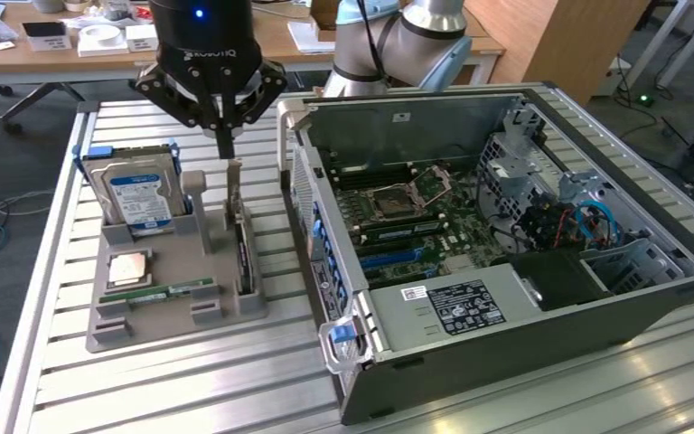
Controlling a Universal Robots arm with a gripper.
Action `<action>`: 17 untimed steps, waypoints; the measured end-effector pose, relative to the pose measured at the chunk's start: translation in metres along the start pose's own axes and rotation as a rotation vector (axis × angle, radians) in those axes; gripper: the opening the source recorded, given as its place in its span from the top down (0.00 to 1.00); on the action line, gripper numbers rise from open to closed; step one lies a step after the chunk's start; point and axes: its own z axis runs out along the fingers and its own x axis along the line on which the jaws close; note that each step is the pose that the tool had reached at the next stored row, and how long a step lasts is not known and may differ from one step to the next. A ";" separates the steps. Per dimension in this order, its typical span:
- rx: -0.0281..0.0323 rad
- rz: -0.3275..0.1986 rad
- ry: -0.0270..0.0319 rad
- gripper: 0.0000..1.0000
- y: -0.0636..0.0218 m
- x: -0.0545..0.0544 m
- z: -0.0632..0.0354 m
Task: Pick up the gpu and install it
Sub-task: 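Reach for the gpu, then pick up the gpu and move the gpu toward the slot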
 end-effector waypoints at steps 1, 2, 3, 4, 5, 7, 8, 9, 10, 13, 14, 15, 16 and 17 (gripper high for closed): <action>0.0008 0.000 0.0000 0.89 -0.0007 0.000 0.0000; 0.0015 0.000 -0.0001 0.89 -0.0014 0.000 0.0000; 0.0022 0.000 -0.0001 0.89 -0.0020 0.000 -0.0001; 0.0026 0.000 -0.0002 0.89 -0.0022 0.000 0.0000; 0.0027 0.000 -0.0002 0.89 -0.0022 0.000 0.0000; 0.0028 0.000 -0.0002 0.89 -0.0023 0.000 -0.0001; 0.0028 0.000 -0.0002 0.89 -0.0023 0.000 -0.0001; 0.0028 0.000 -0.0002 0.89 -0.0023 0.000 -0.0001; 0.0028 0.000 -0.0002 0.89 -0.0023 0.000 -0.0001; 0.0028 0.000 -0.0002 0.89 -0.0023 0.000 -0.0001; 0.0028 0.000 -0.0002 0.89 -0.0023 0.000 -0.0001; 0.0028 0.000 -0.0002 0.89 -0.0023 0.000 -0.0001; 0.0028 0.000 -0.0002 0.89 -0.0023 0.000 -0.0001; 0.0028 0.000 -0.0002 0.89 -0.0023 0.000 -0.0001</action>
